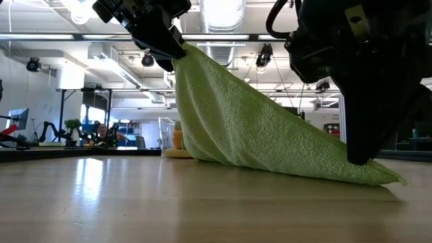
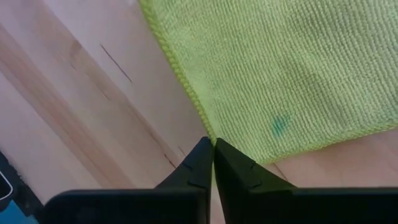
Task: Fold microfiber towels
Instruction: Fold the light green microfiber cloth
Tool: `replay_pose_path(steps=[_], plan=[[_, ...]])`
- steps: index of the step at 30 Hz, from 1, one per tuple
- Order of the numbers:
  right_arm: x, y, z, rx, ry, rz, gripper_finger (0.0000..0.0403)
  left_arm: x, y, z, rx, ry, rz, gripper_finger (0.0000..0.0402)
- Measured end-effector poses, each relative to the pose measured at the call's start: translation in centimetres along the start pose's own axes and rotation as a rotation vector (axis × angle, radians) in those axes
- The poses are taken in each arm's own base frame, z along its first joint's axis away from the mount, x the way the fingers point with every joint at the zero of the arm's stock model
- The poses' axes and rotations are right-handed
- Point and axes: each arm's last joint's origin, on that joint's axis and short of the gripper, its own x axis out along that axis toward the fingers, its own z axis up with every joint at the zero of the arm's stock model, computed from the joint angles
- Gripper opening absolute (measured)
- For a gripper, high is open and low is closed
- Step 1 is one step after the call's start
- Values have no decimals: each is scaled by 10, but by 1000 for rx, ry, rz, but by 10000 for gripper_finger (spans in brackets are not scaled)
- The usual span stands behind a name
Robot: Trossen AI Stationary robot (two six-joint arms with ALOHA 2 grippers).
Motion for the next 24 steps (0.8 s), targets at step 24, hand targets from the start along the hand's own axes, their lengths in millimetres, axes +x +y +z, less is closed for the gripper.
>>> replay_pose_path(steps=[24], plan=[[-78,48,12,-121,53,124,8,-3,-9,-19,-99,187,-185,0]])
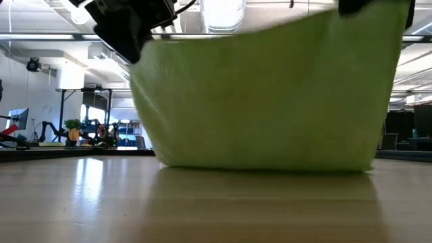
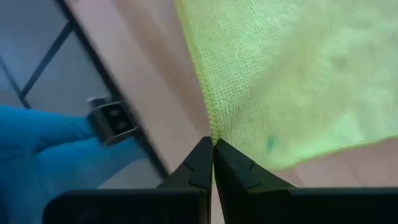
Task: Fold microfiber towels
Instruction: Fold the light green microfiber cloth
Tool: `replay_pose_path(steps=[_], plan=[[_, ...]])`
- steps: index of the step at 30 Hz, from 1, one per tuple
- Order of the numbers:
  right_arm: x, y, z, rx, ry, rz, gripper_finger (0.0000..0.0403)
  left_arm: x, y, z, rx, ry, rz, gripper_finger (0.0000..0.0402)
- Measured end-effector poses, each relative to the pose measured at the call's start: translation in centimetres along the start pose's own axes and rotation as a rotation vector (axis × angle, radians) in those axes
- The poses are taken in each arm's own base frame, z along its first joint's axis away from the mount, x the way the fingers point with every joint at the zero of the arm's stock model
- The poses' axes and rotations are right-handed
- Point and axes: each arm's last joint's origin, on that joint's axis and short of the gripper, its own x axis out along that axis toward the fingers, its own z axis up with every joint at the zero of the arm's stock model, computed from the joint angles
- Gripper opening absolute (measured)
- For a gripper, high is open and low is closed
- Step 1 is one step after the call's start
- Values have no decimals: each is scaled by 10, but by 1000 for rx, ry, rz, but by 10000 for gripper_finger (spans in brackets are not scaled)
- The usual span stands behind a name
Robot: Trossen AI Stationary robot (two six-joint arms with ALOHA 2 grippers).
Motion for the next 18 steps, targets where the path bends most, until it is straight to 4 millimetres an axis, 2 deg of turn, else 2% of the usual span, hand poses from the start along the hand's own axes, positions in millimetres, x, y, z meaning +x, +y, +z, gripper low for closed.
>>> replay_pose_path(steps=[4,7,11,15,18], plan=[[-16,11,3,-4,9,25,8,-2,-6,-3,-72,32,-28,0],[-25,12,4,-3,8,-18,8,-4,-8,-3,-69,28,-28,0],[-27,2,4,14,7,-134,8,-6,-6,-1,-57,13,79,0],[-21,-14,5,83,25,-234,8,-5,1,2,-45,-12,270,0],[-15,-24,11,119,-16,-281,8,-1,6,6,-31,-54,320,0]])
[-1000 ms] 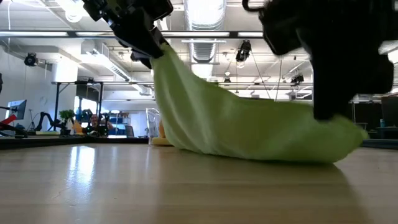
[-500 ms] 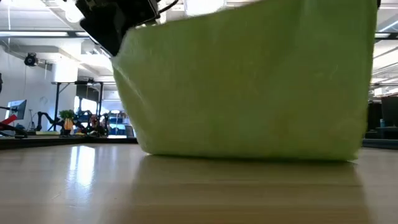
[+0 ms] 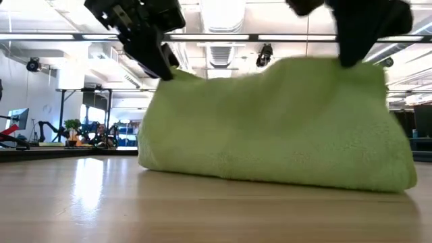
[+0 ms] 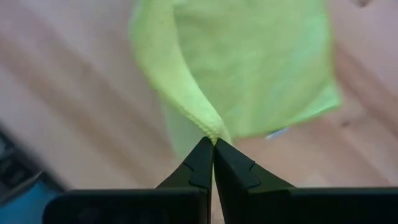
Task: Fold microfiber towels
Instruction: Fold the light green microfiber cloth
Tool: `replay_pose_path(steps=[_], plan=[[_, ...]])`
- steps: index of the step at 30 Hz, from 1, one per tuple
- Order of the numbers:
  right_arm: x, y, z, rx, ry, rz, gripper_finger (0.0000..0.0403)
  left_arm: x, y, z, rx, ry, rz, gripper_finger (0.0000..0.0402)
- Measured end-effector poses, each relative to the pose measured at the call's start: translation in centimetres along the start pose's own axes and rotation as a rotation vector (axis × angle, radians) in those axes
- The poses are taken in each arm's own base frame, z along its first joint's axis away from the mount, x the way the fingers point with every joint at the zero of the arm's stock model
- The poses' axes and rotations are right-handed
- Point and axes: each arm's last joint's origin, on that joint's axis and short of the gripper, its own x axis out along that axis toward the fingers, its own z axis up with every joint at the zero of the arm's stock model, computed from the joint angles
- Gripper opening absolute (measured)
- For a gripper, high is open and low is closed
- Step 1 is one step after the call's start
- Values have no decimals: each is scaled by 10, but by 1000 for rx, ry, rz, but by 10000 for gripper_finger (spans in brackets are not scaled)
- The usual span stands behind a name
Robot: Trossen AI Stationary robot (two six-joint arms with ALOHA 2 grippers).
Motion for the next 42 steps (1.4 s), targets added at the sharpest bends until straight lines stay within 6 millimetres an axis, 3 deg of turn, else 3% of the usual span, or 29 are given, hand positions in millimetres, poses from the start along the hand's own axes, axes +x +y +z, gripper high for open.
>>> replay_pose_path(steps=[8,16,31,42], plan=[[26,-25,19,98,-8,-107,8,13,7,1,-3,2,97,0],[39,-39,26,131,5,-159,8,31,16,1,-13,16,182,0],[53,-56,29,159,34,-215,8,56,21,-6,15,76,191,0],[55,-57,30,168,45,-202,8,56,24,-4,20,61,283,0]])
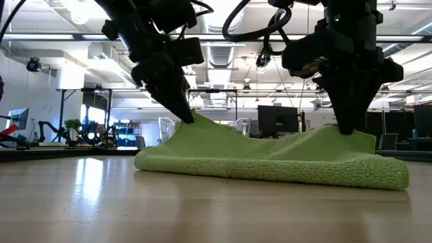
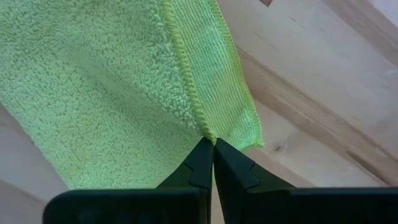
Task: Fold microfiber towels
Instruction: Fold the light green microfiber cloth
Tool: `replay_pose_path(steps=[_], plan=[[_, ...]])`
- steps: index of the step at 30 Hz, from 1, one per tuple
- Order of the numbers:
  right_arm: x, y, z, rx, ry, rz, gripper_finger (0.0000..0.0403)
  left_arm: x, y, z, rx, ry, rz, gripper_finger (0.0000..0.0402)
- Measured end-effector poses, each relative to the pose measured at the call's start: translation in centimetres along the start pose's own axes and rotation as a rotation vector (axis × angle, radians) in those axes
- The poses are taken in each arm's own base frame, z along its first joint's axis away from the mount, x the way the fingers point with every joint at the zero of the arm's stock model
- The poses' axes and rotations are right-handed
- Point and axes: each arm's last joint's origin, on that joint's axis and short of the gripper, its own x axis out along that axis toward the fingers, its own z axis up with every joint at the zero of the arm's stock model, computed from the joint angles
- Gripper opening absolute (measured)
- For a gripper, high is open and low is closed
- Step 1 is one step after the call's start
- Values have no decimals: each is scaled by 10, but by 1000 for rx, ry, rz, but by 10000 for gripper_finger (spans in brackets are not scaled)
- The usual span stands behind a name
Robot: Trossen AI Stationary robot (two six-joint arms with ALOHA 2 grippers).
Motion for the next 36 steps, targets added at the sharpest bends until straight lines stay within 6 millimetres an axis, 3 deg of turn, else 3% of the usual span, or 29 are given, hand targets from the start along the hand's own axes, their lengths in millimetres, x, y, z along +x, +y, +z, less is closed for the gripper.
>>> replay_pose_path(steps=[7,17,23,29,36], plan=[[0,1,0,1,-2,6,19,0,0,0,72,3,-1,35],[0,-2,1,-3,1,-13,80,-1,-1,0,69,1,-21,112],[-7,-10,-1,-10,17,-61,90,-3,-7,0,67,-13,-222,116],[-20,-16,-1,-7,-2,-39,86,4,-9,-11,49,22,-246,116],[-21,-16,0,-1,-44,-41,80,25,-14,-29,-34,78,-290,116]])
